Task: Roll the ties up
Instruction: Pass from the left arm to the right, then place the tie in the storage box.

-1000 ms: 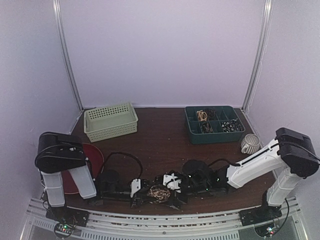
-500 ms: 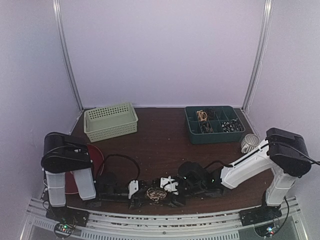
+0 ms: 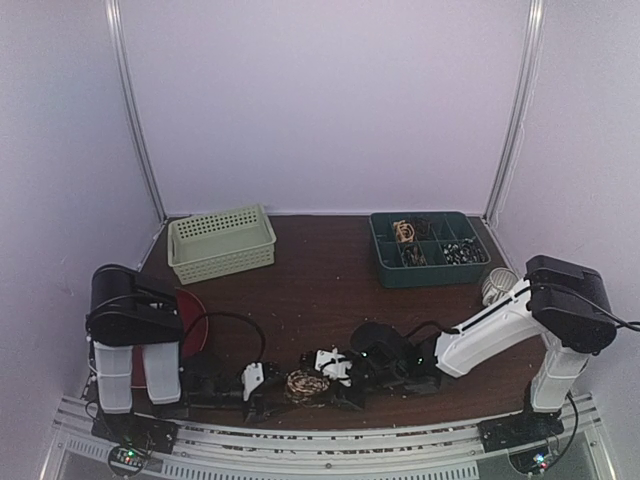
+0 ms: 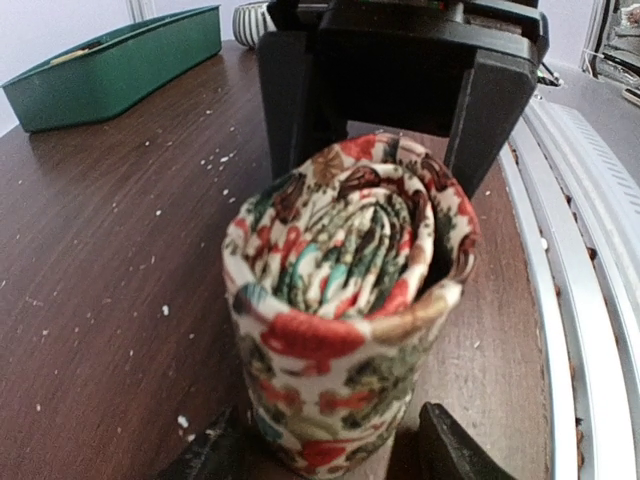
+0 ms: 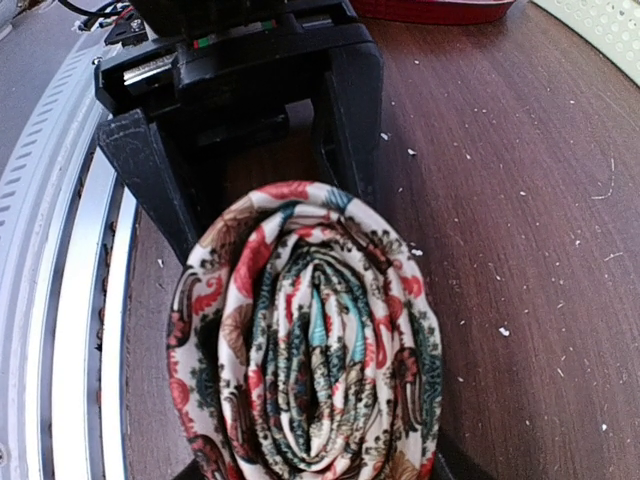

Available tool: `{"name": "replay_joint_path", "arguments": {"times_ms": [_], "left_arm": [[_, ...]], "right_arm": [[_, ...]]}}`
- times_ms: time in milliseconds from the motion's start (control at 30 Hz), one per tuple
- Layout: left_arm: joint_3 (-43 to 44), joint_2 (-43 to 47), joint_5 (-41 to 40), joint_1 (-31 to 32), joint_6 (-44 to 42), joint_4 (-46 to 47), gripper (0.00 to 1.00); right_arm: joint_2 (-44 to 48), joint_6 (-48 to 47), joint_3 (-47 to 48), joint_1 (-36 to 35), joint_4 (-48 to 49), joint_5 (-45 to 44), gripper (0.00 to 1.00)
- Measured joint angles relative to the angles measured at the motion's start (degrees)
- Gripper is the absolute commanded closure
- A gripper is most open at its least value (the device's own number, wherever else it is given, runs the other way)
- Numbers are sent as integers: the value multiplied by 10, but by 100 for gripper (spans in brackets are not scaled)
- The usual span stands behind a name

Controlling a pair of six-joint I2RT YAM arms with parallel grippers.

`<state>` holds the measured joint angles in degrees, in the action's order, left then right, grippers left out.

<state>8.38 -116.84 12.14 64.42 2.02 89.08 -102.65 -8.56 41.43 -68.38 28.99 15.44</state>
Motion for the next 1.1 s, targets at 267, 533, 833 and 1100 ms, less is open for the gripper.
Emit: {"name": "replay_joint_path", "arguments": {"times_ms": [267,533,833,1100], "left_arm": [[-26,74,-43,0,36,-10,2],[0,176,-82,0,63,-113,3],[21,183,-92,-3,65,-177,10],[21,263,-152,-4,69,-251,2]], "right_arm": [[4,44,14,0,-32,-60,58],[32,104,17,2,-102,-148,54],[20,137,32,2,-118,-168,57],[24,156,33,2,-129,-191,63]]}}
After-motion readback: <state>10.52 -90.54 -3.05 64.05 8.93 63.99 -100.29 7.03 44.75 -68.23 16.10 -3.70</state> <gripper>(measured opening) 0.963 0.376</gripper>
